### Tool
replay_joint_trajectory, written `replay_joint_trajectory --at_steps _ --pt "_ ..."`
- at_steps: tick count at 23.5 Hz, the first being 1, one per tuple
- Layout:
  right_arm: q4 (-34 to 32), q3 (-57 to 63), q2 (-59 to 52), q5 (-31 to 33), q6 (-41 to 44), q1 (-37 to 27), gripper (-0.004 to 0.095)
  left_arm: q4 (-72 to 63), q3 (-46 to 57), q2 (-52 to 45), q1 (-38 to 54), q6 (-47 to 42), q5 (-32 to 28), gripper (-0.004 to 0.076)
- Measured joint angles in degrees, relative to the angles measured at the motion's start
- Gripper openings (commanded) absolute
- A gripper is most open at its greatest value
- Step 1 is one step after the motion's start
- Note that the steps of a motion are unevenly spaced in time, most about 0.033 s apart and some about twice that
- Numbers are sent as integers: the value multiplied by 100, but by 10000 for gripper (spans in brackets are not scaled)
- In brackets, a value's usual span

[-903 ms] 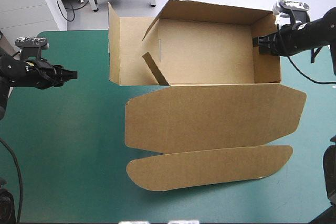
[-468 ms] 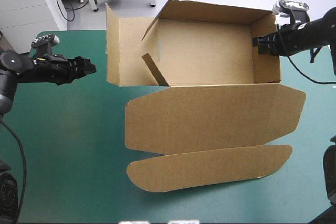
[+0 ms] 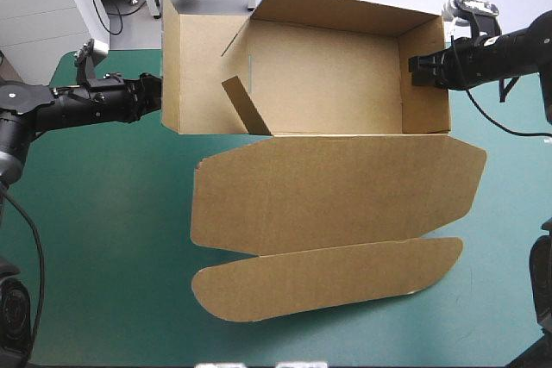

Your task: Fold the box

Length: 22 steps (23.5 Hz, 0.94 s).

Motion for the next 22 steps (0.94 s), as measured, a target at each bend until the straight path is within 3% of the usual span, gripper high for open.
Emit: replay_joint_trajectory --at_steps 12,22 --pt "-241 0 342 -227 303 791 -18 -321 0 -16 0 401 754 458" --pt "-850 0 626 -870 773 1513 -18 -312 -28 -437 0 495 821 458"
